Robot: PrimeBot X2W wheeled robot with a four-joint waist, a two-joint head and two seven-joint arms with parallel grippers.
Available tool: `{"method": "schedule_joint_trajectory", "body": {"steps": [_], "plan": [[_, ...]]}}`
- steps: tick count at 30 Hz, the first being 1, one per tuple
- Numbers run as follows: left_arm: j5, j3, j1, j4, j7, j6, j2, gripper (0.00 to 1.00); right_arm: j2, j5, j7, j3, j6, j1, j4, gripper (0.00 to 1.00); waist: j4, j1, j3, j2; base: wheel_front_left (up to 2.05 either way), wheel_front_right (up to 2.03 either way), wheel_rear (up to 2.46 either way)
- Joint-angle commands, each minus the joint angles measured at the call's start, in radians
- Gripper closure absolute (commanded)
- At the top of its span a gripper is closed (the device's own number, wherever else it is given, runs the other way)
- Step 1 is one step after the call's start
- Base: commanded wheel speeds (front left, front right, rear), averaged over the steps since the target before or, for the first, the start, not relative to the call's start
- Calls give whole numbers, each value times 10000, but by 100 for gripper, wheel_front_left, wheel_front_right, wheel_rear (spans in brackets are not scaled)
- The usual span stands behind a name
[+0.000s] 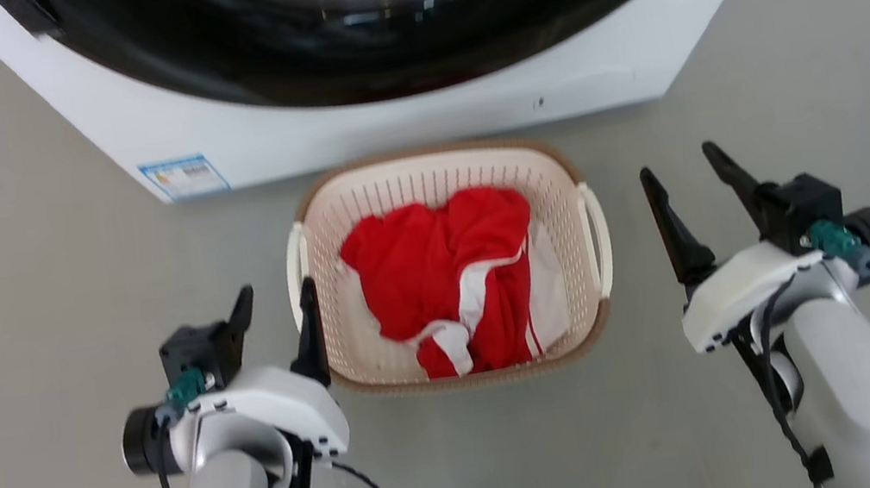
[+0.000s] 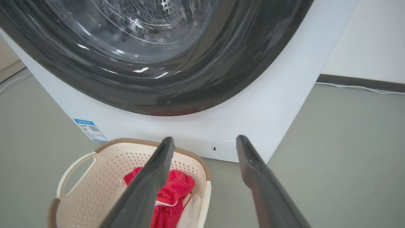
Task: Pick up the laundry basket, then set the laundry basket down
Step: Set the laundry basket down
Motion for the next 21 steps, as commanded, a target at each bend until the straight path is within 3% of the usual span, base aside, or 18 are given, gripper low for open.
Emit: {"method": "schedule_joint_trajectory", "body": {"steps": [1,10,21], "plan": [[-100,256,330,-319,-51,-49,172,0,95,-82,-109,172,62,319,-361,0,29,0,-705,-1,0,0,0],[-244,580,1863,-1410,-51,-32,172,0,95,-316,-109,-33,62,1761,-1396,0,261,0,-2277,-1,0,0,0],[-217,1123,3557,-2758,-51,71,172,0,95,-362,-109,-276,62,3173,-2596,0,332,0,-3353,-1,0,0,0]]}}
